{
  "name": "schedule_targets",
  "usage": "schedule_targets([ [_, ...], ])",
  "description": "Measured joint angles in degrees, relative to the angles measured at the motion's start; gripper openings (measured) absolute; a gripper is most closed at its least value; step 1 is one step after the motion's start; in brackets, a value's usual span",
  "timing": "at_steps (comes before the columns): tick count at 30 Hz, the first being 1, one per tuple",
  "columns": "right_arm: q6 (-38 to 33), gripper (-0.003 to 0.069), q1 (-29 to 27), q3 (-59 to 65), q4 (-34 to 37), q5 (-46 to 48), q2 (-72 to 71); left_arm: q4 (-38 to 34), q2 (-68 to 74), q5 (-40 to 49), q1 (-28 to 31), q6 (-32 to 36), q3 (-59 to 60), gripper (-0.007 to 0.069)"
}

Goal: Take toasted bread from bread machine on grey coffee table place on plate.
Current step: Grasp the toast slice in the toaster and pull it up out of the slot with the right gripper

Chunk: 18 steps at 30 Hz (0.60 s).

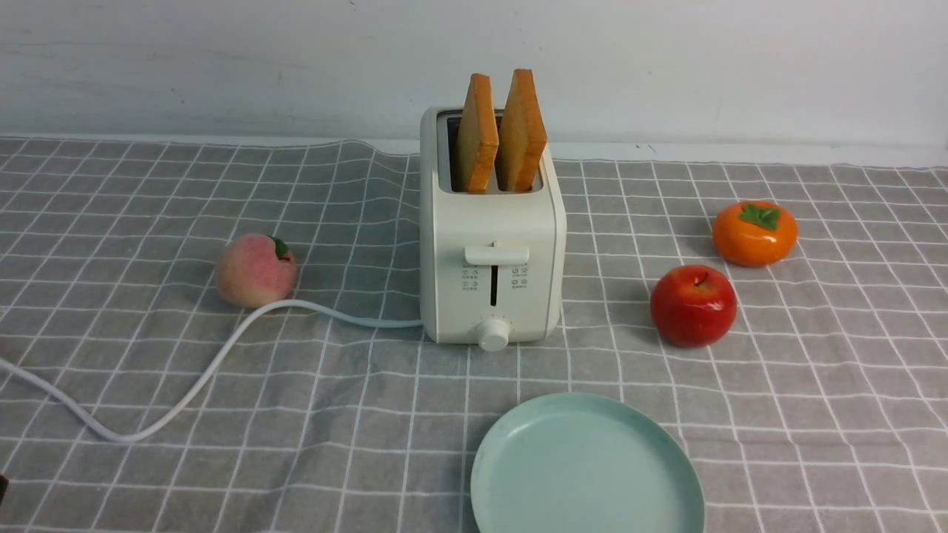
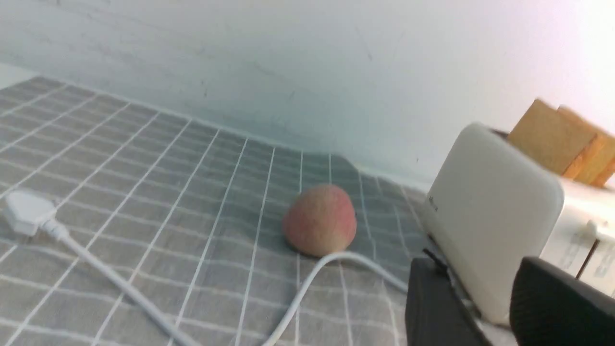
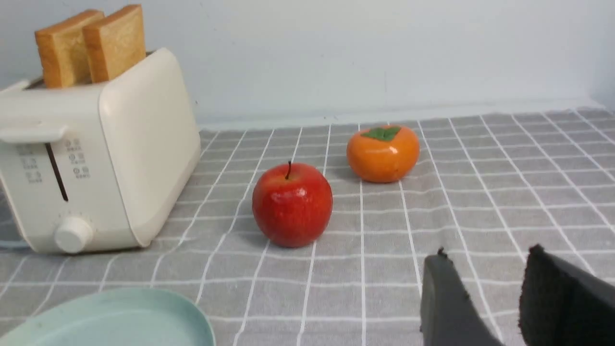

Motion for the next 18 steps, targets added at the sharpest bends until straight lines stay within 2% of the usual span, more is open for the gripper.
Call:
schedule_targets([
  [8,0.48,0.0239,0.0,0.0,1.16,-15.11,0.0,-3.56,0.0,-20.13,0.0,-5.79,0.0,0.0238],
  [12,2.71,0.0239,0.0,-3.23,2.9,-16.16,0.0,-3.97,0.0,-18.26,0.0,-6.24,-3.87,0.0238],
  [18,3.2,0.0239,0.0,-19.43,3.2,-13.7,8.89,-3.97,7.99,-10.55,0.0,-5.36,-20.71,0.0238],
])
